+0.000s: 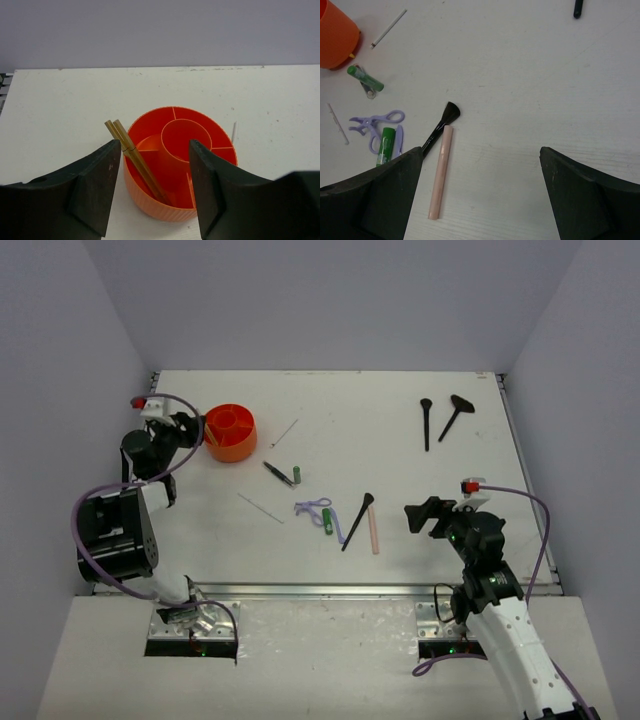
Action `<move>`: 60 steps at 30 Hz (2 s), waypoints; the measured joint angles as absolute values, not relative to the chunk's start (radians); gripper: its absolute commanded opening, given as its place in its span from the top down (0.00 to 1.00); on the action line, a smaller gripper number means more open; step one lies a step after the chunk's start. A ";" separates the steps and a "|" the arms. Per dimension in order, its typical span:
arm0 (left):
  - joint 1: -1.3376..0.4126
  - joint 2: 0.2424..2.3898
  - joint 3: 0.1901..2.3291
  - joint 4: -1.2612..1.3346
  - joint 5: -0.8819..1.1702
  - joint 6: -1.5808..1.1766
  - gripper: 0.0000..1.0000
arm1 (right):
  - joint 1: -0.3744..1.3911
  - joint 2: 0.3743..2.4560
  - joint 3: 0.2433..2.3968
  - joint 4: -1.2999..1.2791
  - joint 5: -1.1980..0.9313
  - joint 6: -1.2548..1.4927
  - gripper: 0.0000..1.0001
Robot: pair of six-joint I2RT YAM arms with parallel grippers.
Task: Organize the makeup
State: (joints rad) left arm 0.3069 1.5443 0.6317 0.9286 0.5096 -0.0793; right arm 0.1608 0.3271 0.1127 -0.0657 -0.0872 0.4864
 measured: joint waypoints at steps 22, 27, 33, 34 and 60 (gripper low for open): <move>-0.106 1.157 0.792 -0.213 0.630 0.784 0.08 | 0.161 0.380 0.156 -0.116 -0.170 0.437 0.01; -0.199 1.272 0.789 -0.362 0.510 0.973 0.05 | 0.161 0.387 0.157 -0.121 -0.199 0.437 0.01; -0.261 1.466 0.806 -0.444 0.433 1.065 0.11 | 0.161 0.372 0.156 -0.122 -0.208 0.438 0.01; -0.261 1.489 0.816 -0.457 0.428 1.077 0.12 | 0.161 0.368 0.156 -0.123 -0.210 0.438 0.01; -0.304 1.664 0.895 -0.473 0.328 1.189 0.50 | 0.162 0.318 0.139 -0.163 -0.210 0.437 0.01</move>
